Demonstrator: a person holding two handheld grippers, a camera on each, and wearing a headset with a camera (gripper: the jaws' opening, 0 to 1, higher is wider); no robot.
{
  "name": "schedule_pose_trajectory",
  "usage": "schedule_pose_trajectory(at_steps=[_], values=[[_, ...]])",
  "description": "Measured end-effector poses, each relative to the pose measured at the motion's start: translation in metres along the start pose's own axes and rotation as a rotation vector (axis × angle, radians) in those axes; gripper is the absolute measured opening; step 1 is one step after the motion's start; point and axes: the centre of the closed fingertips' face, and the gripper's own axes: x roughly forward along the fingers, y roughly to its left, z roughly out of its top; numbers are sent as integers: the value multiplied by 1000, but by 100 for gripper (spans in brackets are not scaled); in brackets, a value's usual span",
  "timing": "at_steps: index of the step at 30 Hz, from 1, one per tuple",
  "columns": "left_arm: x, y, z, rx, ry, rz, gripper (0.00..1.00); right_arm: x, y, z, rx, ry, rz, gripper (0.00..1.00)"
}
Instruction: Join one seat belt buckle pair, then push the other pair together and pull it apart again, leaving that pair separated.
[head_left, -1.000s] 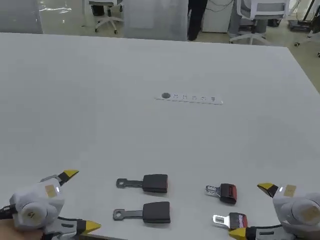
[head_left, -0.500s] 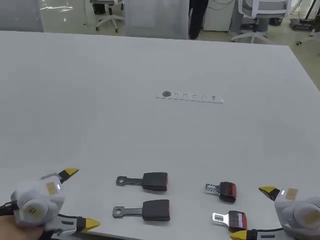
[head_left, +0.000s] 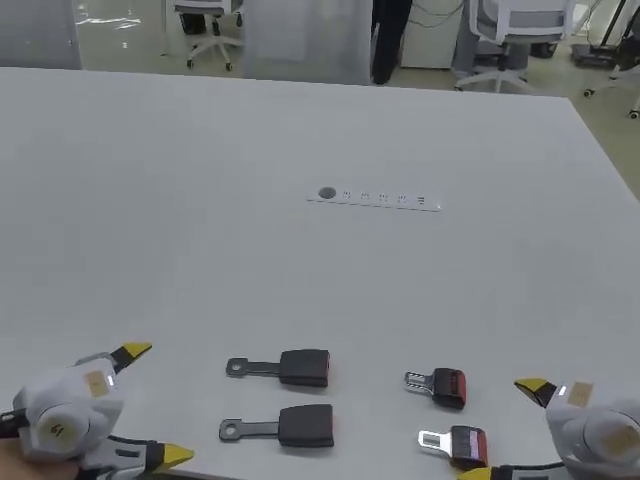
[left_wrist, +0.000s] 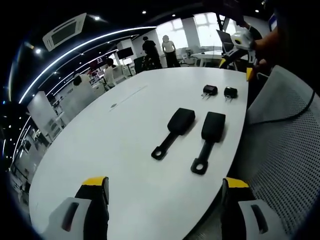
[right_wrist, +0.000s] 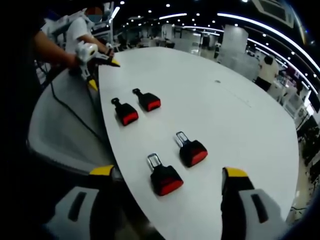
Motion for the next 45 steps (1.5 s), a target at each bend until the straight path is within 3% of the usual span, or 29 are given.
schedule_pose_trajectory(at_steps=[18,35,45], values=[[-1,-1,4,-2,-4,5,95,-3,-5,6,-2,-5,-1,89],[0,-2,3,3,-1,-2,95,5,8,-2,8,3,16,89],[0,-2,3,6,-1,-3,95,1,5,1,6,-3,7,89]])
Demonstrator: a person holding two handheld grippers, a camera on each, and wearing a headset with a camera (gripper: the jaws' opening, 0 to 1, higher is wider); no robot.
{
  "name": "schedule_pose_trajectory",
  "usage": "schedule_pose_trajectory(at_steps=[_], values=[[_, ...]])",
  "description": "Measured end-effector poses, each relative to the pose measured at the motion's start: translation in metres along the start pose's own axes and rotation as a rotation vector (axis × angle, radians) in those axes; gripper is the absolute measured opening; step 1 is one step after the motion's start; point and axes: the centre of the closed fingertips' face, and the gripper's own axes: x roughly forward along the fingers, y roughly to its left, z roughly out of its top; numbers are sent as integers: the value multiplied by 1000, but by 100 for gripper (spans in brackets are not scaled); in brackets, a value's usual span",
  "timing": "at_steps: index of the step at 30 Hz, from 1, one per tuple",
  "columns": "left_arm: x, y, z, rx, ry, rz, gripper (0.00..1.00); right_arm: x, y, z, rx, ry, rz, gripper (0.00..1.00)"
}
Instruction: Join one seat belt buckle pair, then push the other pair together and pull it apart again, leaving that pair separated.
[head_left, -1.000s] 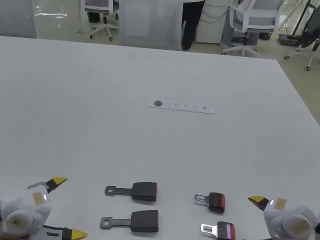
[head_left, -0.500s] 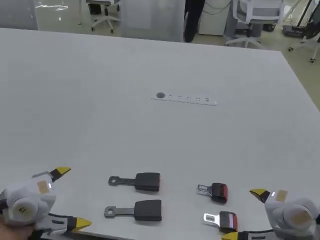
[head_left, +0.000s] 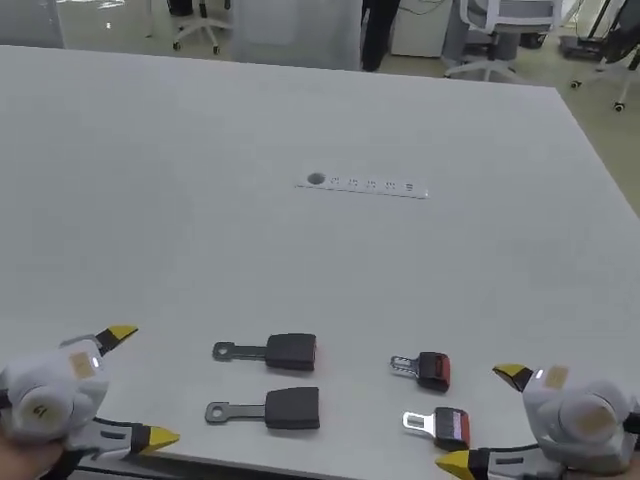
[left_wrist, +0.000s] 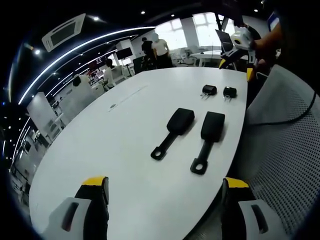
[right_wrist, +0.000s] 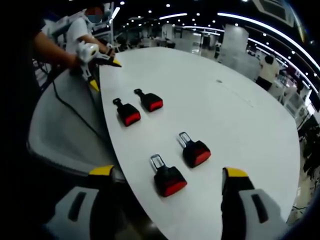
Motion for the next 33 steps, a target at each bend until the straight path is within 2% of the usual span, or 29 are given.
schedule_pose_trajectory(at_steps=[6,9,12,16,20,22,26,29,30,32,33], values=[[0,0,-2,7,5,-1,96,-2,-2,0,-3,-2,-4,89],[1,-4,-1,12,-1,-21,97,-4,-1,2,-9,-16,-7,90],[1,-3,-1,6,-4,-24,98,-4,0,-1,-23,1,3,87],[2,-5,-5,-5,19,-40,100,-6,3,0,-11,-8,13,85],[4,-14,-10,61,83,-87,98,-7,2,2,-15,-15,18,81],[6,-16,-5,81,92,-94,97,-7,3,4,-21,-16,25,80],[14,-18,18,80,69,-104,96,-7,1,8,-53,-18,29,78],[20,-21,30,84,67,-119,94,-7,0,12,-66,-21,33,78],[21,-22,34,91,65,-122,92,-7,0,16,-84,-37,39,78],[25,-26,43,102,66,-134,90,-6,3,14,-88,-17,57,71],[27,-29,46,106,68,-138,89,-5,2,14,-92,-18,56,71]])
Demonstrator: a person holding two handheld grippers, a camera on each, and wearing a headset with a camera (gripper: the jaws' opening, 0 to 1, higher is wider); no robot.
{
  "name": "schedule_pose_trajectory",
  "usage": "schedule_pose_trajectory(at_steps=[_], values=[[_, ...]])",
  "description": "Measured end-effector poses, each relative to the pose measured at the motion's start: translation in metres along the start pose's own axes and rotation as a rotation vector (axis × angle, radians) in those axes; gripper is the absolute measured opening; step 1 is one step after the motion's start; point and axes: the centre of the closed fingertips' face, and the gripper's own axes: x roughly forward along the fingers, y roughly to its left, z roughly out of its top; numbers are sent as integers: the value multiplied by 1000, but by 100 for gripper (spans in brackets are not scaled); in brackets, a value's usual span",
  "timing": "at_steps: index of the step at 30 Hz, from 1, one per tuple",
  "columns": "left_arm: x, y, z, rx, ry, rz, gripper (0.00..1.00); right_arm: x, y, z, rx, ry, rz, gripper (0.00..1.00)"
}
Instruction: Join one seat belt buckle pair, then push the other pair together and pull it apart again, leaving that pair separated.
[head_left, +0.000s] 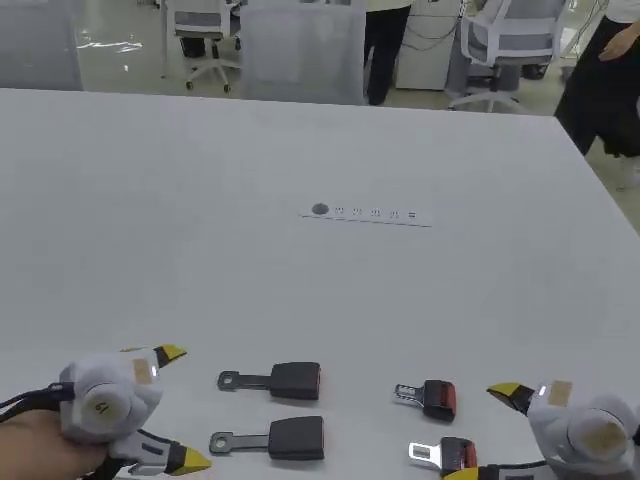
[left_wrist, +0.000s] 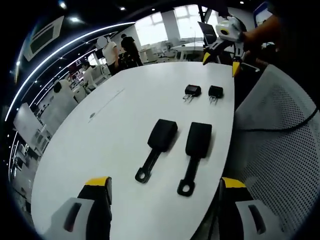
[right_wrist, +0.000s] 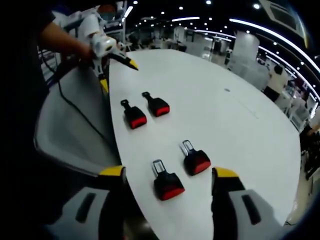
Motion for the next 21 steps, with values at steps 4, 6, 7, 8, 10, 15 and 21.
schedule_pose_trajectory(at_steps=[4,6,7,8,10,15,21], values=[[8,-9,5,12,47,-30,87,3,2,0,-29,5,14,69],[11,-12,9,19,50,-34,83,4,3,1,-43,5,19,68],[13,-13,11,16,51,-37,81,4,4,1,-51,7,22,67],[15,-15,12,13,49,-40,81,5,5,-1,-58,15,30,67],[19,-19,16,12,48,-48,81,7,5,-3,-79,29,34,67],[29,-29,24,10,56,-76,77,10,8,-3,-111,48,62,63],[39,-33,28,35,80,-84,76,15,9,-5,-148,68,85,58]])
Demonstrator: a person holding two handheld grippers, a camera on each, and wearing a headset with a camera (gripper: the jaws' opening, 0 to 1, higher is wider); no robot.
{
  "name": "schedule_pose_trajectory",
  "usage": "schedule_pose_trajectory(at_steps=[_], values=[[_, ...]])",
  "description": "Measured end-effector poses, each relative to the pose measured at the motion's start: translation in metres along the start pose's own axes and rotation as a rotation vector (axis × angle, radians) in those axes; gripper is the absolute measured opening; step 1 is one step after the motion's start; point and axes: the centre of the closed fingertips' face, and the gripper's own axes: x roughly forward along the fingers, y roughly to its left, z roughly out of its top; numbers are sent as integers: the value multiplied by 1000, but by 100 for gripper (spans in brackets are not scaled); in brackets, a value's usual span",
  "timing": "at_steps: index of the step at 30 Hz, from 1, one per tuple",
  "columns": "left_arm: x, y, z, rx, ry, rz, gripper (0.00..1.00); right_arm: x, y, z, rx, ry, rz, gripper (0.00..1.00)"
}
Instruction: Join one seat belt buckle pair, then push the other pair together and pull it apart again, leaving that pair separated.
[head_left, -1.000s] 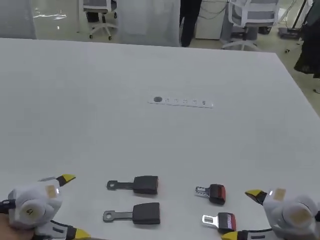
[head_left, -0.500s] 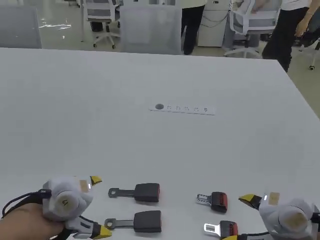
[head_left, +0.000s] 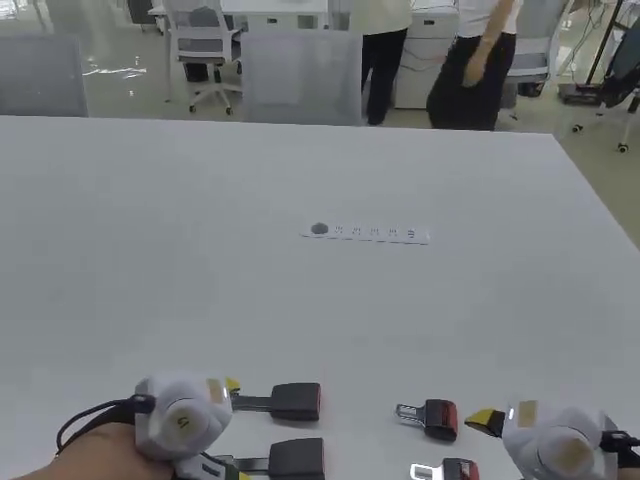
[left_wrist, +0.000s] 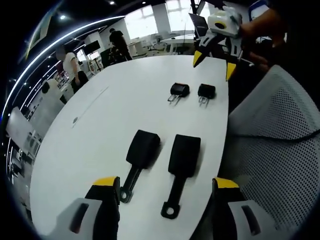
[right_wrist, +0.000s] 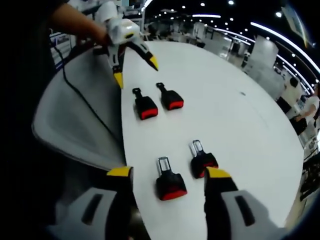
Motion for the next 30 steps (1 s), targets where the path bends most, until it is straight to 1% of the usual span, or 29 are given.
schedule_pose_trajectory(at_steps=[1,2,3,5,7,12,13,15,18,20,23,27,30], values=[[2,1,-3,12,23,-4,75,0,0,-1,-6,7,1,58],[4,2,-3,16,27,-2,74,0,0,-1,-15,12,2,57],[5,3,0,13,21,-2,73,0,0,-1,-25,18,2,58],[6,2,4,-23,11,-18,70,1,0,1,-46,18,10,56],[8,2,4,-9,14,-21,66,2,0,-1,-54,29,17,54],[18,2,5,13,29,-37,65,7,0,-4,-80,43,36,50],[20,2,6,13,30,-39,65,9,1,-6,-91,54,48,50],[24,-2,8,6,32,-54,64,13,0,-9,-102,67,58,49],[31,-8,9,20,48,-76,63,18,-3,-16,-106,88,66,48],[35,-14,8,24,64,-99,60,21,-5,-22,-106,105,73,47],[41,-20,9,47,74,-127,55,23,-6,-27,-106,121,81,45],[47,-24,9,71,82,-155,50,28,-3,-35,-110,144,96,44],[49,-25,9,82,88,-164,48,31,-1,-39,-115,155,105,44]])
